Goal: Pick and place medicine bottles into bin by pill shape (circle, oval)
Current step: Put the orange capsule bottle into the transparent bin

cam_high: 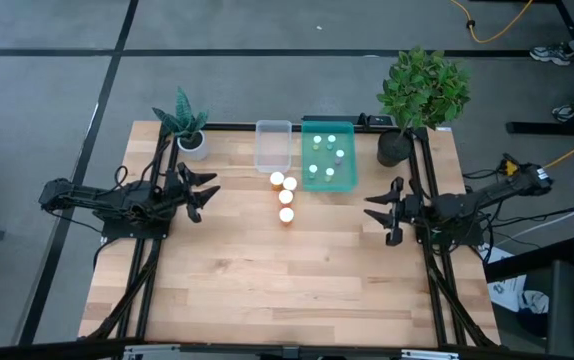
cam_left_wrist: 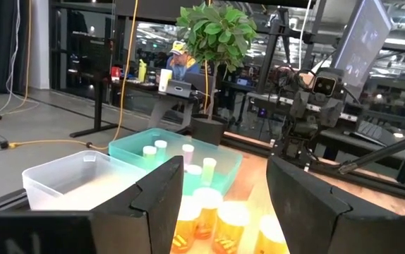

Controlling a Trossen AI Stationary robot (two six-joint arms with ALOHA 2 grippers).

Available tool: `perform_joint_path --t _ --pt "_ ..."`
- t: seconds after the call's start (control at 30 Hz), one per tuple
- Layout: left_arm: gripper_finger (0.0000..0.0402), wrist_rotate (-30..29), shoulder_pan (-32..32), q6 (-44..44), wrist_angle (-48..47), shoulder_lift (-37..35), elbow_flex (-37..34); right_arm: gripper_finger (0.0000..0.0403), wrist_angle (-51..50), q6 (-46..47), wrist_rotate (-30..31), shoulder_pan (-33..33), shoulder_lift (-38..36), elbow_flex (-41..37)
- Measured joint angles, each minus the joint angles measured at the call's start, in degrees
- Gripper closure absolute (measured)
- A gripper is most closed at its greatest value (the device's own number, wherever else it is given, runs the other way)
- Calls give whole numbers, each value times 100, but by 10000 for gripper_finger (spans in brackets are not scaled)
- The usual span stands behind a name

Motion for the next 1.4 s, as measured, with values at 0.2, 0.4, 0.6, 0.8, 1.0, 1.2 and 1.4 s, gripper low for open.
perform_joint_path --t 0.2,0.4,0.6,0.8,1.0,1.2,1.4 --pt "206 1 0 10 -56 1 0 249 -1089 27 153 0 -884 0" --pt "206 350 0 -206 -31 1 0 249 -2328 591 1022 0 -1617 6" --pt "207 1040 -72 -285 335 656 181 249 -2342 277 1042 -2 -1733 11" --pt "209 1041 -303 -260 328 2470 1201 249 -2341 271 1040 0 -1733 11" --pt "209 552 -504 -372 266 4738 2319 249 -2341 304 1036 0 -1733 11" --pt "209 490 -911 -9 141 6319 3008 249 -2341 391 1031 0 -1729 12" --pt "209 259 -983 -952 -1112 7269 4090 249 -2339 438 1031 0 -1729 13"
